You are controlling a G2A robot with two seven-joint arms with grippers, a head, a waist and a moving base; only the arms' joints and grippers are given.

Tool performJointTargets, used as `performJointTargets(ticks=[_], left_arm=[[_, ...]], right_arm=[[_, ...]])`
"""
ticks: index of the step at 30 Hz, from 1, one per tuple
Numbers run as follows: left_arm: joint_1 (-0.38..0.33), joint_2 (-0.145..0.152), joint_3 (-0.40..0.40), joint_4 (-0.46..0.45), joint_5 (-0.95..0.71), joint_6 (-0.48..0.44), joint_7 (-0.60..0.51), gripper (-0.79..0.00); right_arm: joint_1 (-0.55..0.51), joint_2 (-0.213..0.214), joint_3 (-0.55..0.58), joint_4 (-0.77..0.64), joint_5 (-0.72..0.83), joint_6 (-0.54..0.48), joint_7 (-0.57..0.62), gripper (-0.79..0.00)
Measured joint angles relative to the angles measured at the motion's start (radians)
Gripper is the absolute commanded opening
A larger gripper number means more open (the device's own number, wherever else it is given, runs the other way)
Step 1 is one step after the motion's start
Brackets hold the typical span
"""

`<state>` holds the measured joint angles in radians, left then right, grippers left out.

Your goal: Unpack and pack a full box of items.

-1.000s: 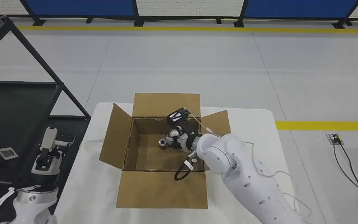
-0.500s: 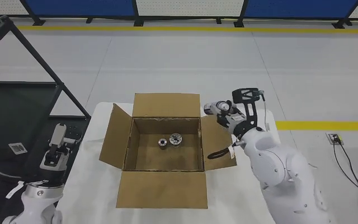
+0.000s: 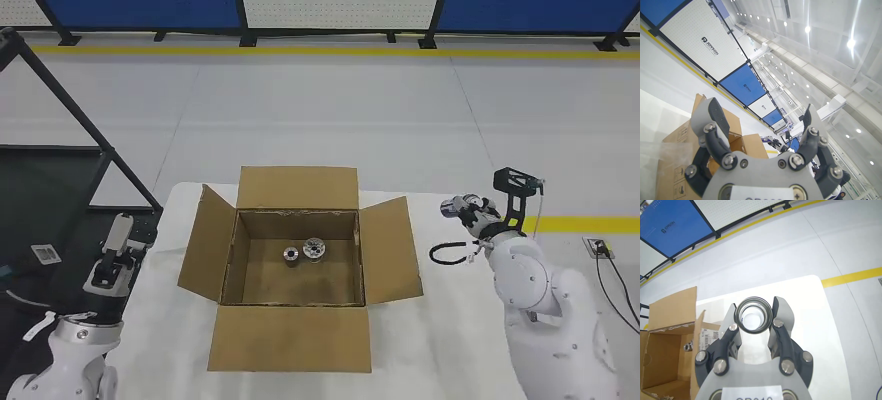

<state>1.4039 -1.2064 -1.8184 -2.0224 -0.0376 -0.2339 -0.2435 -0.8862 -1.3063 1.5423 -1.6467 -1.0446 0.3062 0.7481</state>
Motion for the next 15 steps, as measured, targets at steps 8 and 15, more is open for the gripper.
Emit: performJointTargets(ticks=[8, 15], left_arm=[[-0.006, 0.001, 0.005, 0.001, 0.004, 0.007, -0.003, 0.000], [-0.006, 0.001, 0.005, 0.001, 0.004, 0.007, -0.003, 0.000]], right_arm=[[0.009, 0.004, 0.032, 0.089, 0.011, 0.014, 0.002, -0.785], [0.009, 0.004, 0.032, 0.088, 0.010, 0.014, 0.002, -0.785]])
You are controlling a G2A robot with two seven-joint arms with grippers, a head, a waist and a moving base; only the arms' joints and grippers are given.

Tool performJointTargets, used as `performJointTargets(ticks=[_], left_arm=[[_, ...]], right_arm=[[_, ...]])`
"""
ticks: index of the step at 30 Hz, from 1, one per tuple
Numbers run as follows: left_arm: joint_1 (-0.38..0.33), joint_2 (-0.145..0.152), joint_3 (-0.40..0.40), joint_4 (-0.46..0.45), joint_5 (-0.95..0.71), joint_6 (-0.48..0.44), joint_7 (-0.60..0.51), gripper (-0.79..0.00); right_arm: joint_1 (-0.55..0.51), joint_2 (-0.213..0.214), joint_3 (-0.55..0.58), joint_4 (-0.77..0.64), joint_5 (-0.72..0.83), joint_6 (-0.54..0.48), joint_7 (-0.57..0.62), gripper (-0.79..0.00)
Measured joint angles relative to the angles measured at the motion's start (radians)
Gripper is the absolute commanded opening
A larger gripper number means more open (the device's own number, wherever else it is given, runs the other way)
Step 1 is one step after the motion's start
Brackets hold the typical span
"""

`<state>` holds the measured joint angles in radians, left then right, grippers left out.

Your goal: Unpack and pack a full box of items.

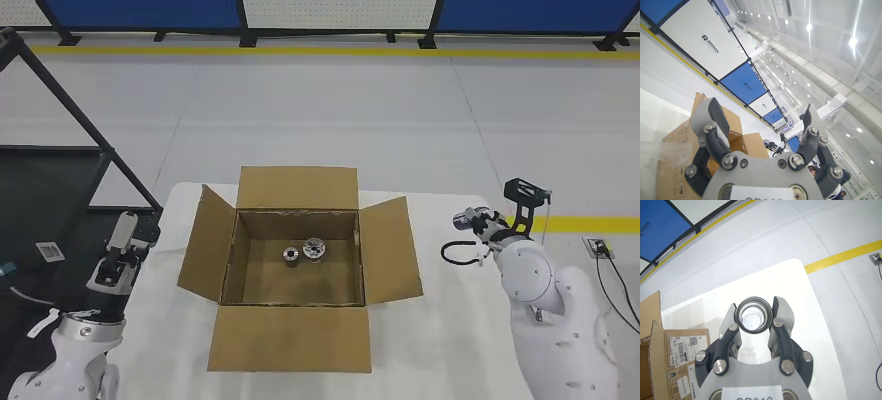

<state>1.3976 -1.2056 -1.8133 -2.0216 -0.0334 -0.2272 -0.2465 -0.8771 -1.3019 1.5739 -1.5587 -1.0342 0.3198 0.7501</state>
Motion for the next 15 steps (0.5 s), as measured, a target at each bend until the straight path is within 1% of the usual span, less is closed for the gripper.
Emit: performJointTargets(ticks=[3, 5, 6, 9, 12, 15], left_arm=[[0.000, 0.000, 0.000, 0.000, 0.000, 0.000, 0.000, 0.000], [0.000, 0.000, 0.000, 0.000, 0.000, 0.000, 0.000, 0.000], [0.000, 0.000, 0.000, 0.000, 0.000, 0.000, 0.000, 0.000], [0.000, 0.000, 0.000, 0.000, 0.000, 0.000, 0.000, 0.000], [0.000, 0.000, 0.000, 0.000, 0.000, 0.000, 0.000, 0.000], [0.000, 0.000, 0.000, 0.000, 0.000, 0.000, 0.000, 0.000]], right_arm=[[-0.011, 0.001, -0.011, -0.001, -0.028, 0.000, -0.025, -0.785], [-0.008, 0.001, -0.032, 0.013, -0.094, 0.037, -0.038, -0.785], [0.001, 0.002, -0.053, 0.028, -0.146, 0.053, -0.030, -0.785], [0.029, 0.004, -0.083, 0.072, -0.235, 0.059, 0.008, -0.785], [0.060, 0.007, -0.097, 0.121, -0.284, 0.040, 0.058, -0.785], [0.090, 0.008, -0.105, 0.165, -0.300, 0.019, 0.095, -0.785]])
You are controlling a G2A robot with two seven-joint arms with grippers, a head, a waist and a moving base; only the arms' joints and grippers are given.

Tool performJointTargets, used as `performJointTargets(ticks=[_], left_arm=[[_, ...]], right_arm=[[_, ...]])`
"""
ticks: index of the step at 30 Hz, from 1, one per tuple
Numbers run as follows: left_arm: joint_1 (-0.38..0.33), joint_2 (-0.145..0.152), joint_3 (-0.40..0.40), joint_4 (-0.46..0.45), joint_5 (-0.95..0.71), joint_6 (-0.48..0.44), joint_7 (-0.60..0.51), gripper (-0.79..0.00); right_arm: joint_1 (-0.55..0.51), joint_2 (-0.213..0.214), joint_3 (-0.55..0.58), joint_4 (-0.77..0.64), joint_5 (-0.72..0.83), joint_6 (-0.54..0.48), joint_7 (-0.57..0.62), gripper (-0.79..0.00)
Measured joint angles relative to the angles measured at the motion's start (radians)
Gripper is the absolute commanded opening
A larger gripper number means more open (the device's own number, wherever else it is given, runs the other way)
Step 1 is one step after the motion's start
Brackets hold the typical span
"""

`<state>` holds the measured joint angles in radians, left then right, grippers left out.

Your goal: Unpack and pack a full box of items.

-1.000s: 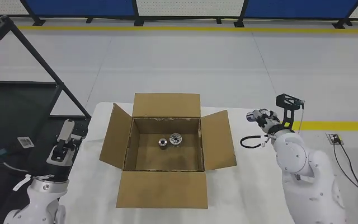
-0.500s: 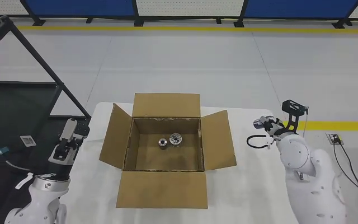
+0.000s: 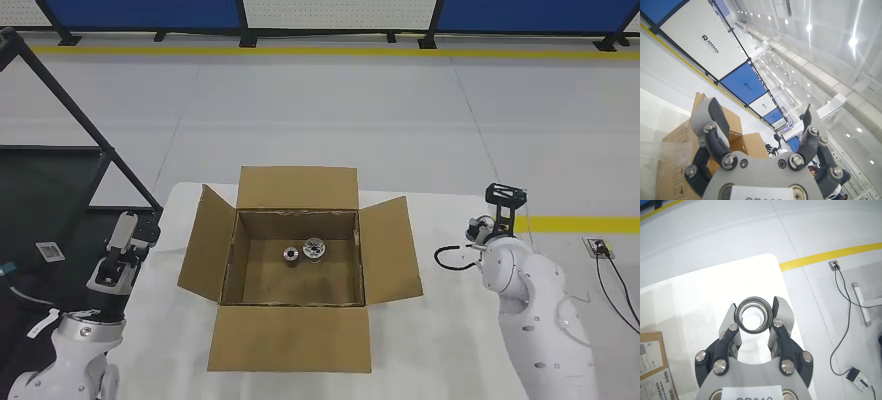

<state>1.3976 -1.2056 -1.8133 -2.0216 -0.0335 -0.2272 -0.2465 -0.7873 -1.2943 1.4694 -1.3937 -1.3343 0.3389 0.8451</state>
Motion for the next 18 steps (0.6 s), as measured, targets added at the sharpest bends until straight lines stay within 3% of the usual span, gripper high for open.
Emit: performJointTargets(ticks=[18], left_arm=[[0.000, 0.000, 0.000, 0.000, 0.000, 0.000, 0.000, 0.000]], right_arm=[[0.110, -0.005, -0.027, 0.246, 0.001, -0.048, 0.006, -0.785]])
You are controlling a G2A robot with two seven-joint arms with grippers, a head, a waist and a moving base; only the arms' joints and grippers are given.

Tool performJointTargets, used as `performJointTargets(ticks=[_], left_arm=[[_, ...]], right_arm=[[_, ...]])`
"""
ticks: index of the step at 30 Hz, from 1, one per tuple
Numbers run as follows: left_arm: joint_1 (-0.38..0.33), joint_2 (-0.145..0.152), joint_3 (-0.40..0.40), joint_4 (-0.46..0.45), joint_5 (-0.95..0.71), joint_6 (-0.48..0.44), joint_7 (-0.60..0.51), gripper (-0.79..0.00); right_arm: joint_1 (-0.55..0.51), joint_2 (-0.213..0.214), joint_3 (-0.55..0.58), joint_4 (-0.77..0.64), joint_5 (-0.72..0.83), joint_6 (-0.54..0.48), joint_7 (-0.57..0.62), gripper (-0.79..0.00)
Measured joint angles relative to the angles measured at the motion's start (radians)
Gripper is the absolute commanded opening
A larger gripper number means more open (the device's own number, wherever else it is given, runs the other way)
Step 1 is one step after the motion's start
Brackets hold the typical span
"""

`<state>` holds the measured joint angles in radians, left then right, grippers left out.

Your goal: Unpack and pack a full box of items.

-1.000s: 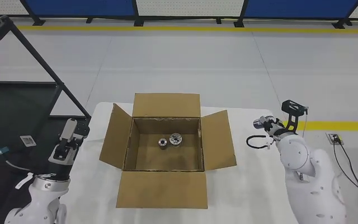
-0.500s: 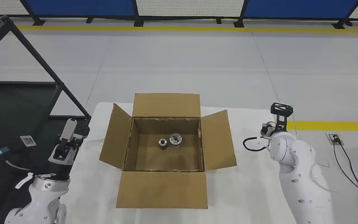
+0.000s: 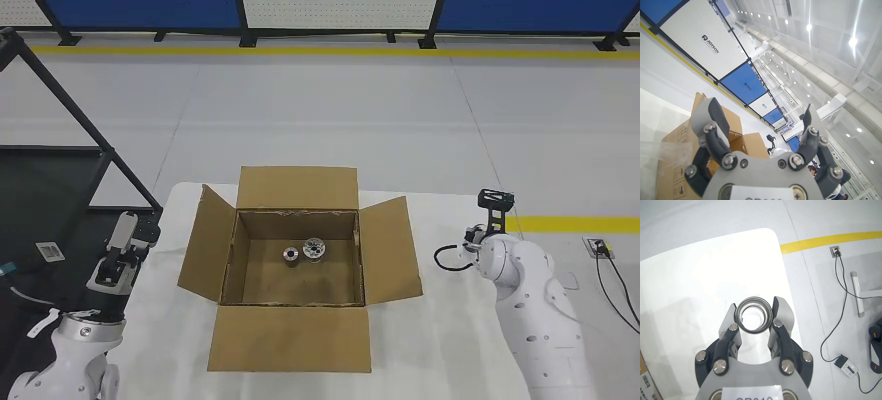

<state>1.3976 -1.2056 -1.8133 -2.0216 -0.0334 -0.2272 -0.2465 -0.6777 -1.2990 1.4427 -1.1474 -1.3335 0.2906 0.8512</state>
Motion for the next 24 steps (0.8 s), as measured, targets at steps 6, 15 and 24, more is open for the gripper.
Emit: performJointTargets(ticks=[6, 15, 24], left_arm=[[0.000, 0.000, 0.000, 0.000, 0.000, 0.000, 0.000, 0.000], [0.000, 0.000, 0.000, 0.000, 0.000, 0.000, 0.000, 0.000], [0.000, 0.000, 0.000, 0.000, 0.000, 0.000, 0.000, 0.000]], right_arm=[[0.017, -0.002, -0.009, 0.034, 0.000, -0.004, 0.001, -0.468], [0.033, -0.001, -0.013, 0.064, -0.004, -0.018, 0.014, -0.400], [0.040, 0.001, -0.007, 0.076, -0.004, -0.021, 0.017, 0.000]])
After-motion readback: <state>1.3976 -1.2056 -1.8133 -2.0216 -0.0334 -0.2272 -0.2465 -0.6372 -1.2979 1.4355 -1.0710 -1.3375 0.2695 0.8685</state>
